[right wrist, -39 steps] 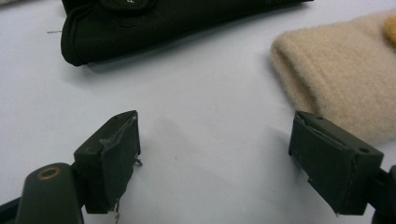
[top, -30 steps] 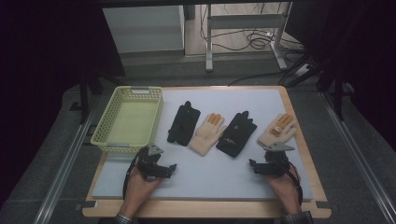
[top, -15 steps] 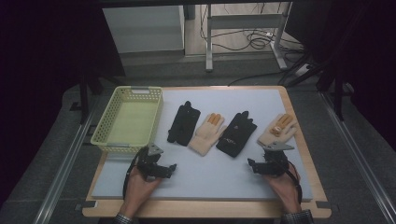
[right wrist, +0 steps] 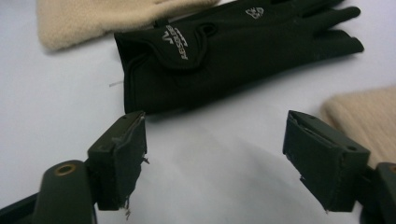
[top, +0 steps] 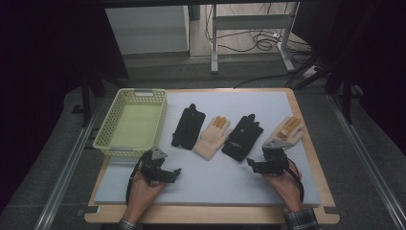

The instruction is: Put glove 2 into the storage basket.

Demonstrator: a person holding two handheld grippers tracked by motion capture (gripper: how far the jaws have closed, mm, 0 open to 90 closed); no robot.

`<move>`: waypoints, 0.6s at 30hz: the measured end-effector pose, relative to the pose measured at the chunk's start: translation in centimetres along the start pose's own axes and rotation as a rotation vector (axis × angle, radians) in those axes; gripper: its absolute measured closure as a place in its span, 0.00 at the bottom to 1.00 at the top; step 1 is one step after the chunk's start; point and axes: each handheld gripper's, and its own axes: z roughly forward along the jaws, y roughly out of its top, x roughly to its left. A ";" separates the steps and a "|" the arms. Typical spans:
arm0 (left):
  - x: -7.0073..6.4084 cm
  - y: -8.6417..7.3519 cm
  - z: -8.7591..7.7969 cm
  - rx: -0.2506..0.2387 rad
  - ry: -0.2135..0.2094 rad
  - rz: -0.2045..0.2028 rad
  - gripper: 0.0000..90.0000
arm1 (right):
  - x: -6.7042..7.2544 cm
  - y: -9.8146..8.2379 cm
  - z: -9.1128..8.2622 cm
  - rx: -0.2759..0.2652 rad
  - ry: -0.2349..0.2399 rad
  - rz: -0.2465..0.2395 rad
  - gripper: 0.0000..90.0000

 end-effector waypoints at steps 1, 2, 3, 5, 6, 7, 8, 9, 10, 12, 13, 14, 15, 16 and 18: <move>0.0 0.0 0.0 0.000 0.000 0.000 0.02 | 0.1 0.2 0.2 0.001 0.004 -0.004 0.26; 0.0 0.0 0.0 0.000 0.000 0.000 0.02 | 0.2 0.3 0.3 0.001 0.005 -0.006 0.27; 0.0 0.0 0.0 0.000 0.000 0.000 0.02 | 0.2 0.4 0.4 -0.001 0.003 -0.013 0.28; 0.0 0.0 0.0 0.000 0.000 0.000 0.02 | 0.4 0.7 0.6 -0.001 0.003 -0.020 0.30; 0.0 0.0 0.0 0.000 0.000 -0.001 0.02 | 0.4 0.9 0.7 0.000 0.007 -0.017 0.32; 0.0 0.0 0.0 0.000 0.000 -0.001 0.02 | 0.4 1.0 0.8 0.001 0.010 -0.015 0.34; 0.0 0.0 0.0 0.000 0.000 -0.001 0.02 | 0.4 1.1 0.9 0.000 0.009 -0.013 0.35; 0.0 0.0 0.0 0.000 0.000 -0.001 0.02 | 0.4 1.3 1.0 0.000 0.010 -0.015 0.37; 0.0 0.0 0.0 0.000 0.000 -0.001 0.02 | 0.5 1.6 1.2 -0.003 0.017 -0.018 0.38; 0.0 0.0 0.0 0.000 0.000 0.000 0.02 | 0.7 2.0 1.4 -0.005 0.024 -0.028 0.41; 0.0 0.0 0.0 0.000 0.000 -0.001 0.02 | 0.8 2.3 1.5 -0.007 0.030 -0.038 0.43; 0.0 0.0 0.0 0.000 0.000 -0.001 0.02 | 1.1 2.6 1.8 -0.013 0.042 -0.044 0.44; 0.0 0.0 0.0 0.000 0.000 -0.001 0.02 | 1.2 2.9 1.9 -0.012 0.048 -0.049 0.45; 0.0 0.0 0.0 0.000 0.000 -0.001 0.02 | 1.4 3.2 2.1 -0.015 0.054 -0.055 0.46; 0.0 0.0 0.0 0.000 0.000 -0.001 0.02 | 1.8 3.8 2.6 -0.020 0.072 -0.067 0.48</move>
